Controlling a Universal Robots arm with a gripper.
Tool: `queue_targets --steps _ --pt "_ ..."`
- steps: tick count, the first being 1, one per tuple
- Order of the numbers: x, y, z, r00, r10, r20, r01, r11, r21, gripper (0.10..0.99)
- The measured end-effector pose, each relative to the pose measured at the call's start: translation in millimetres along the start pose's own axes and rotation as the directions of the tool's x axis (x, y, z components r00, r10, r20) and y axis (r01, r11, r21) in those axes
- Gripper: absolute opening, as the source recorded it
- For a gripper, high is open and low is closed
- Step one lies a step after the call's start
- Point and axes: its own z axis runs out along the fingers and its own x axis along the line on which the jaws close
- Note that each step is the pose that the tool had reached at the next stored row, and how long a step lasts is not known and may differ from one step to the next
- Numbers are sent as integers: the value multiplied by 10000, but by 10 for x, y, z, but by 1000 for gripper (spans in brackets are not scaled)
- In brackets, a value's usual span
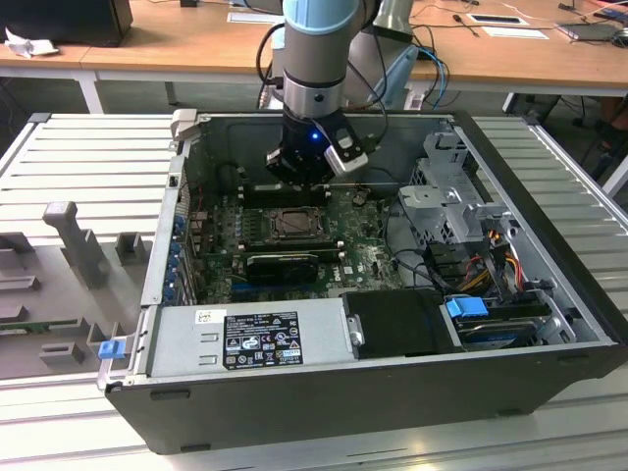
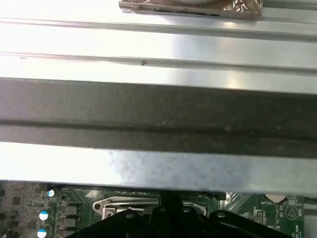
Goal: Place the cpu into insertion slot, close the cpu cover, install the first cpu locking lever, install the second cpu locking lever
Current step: 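Install the first cpu locking lever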
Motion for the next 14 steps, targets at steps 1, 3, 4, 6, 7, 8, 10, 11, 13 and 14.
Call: queue_targets --steps 1,3,4,6,7,8,10,11,13,14 --pt "1 -9 -2 10000 0 -2 0 10000 4 106" --pt "1 -21 -3 10000 1 -1 -1 10000 4 106" --pt "2 -29 -4 10000 1 -1 -1 10000 5 106" --pt "3 -39 -5 10000 2 -1 -2 10000 4 106" --pt "3 -41 -5 10000 3 -1 -3 10000 4 106" --pt "3 -44 -5 10000 2 -1 -2 10000 4 106" --pt "3 -48 -6 10000 2 -2 -2 10000 5 106" --pt "3 -49 -6 10000 2 -2 -2 10000 6 106" --pt "3 -52 -6 10000 1 -2 -1 10000 5 106" --pt "3 -54 -7 10000 1 -2 -1 10000 5 106"
